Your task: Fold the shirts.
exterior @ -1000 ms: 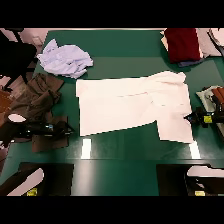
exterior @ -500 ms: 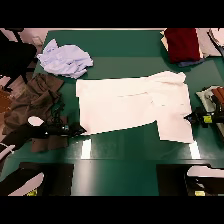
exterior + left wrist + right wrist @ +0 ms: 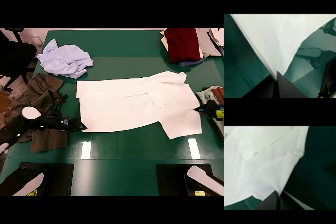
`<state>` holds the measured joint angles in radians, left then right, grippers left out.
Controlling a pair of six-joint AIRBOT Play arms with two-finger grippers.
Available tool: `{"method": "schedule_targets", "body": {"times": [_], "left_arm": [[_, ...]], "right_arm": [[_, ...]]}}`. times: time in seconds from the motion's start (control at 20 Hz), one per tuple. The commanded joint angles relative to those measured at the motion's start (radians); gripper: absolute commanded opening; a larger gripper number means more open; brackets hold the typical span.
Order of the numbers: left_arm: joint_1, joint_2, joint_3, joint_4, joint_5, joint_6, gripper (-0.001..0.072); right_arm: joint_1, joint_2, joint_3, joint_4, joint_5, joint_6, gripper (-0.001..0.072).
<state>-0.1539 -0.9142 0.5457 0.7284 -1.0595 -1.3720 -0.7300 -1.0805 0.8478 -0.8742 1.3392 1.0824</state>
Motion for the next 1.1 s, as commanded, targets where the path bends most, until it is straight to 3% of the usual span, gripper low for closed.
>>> {"method": "schedule_targets", "body": {"times": [0.0,0.15,0.3,0.45,0.6,0.8,1.05], "left_arm": [[-0.001,0.184,0.024,0.188,-0.126,-0.181,0.002],[-0.001,0.353,0.025,0.306,-0.19,-0.312,0.002],[-0.001,0.409,0.024,0.336,-0.168,-0.349,0.002],[-0.001,0.391,0.024,0.333,0.038,-0.353,0.002],[-0.001,0.3,0.024,0.277,0.235,-0.354,0.0021],[-0.001,0.129,0.025,0.213,0.468,-0.317,0.0021],[0.001,-0.039,0.025,0.214,0.67,-0.323,0.0021]], "right_arm": [[0.02,0.185,-0.001,-0.018,0.027,0.056,0.0014],[0.072,0.297,-0.001,-0.018,0.034,0.09,0.0015],[0.137,0.383,-0.001,-0.016,-0.073,0.158,0.0013],[0.2,0.373,0.0,-0.019,-0.162,0.181,0.0013],[0.243,0.242,0.0,-0.02,-0.123,0.184,0.0013],[0.299,0.086,0.0,-0.019,-0.234,0.184,0.0013],[0.309,-0.096,0.0,-0.019,-0.354,0.182,0.0013]]}}
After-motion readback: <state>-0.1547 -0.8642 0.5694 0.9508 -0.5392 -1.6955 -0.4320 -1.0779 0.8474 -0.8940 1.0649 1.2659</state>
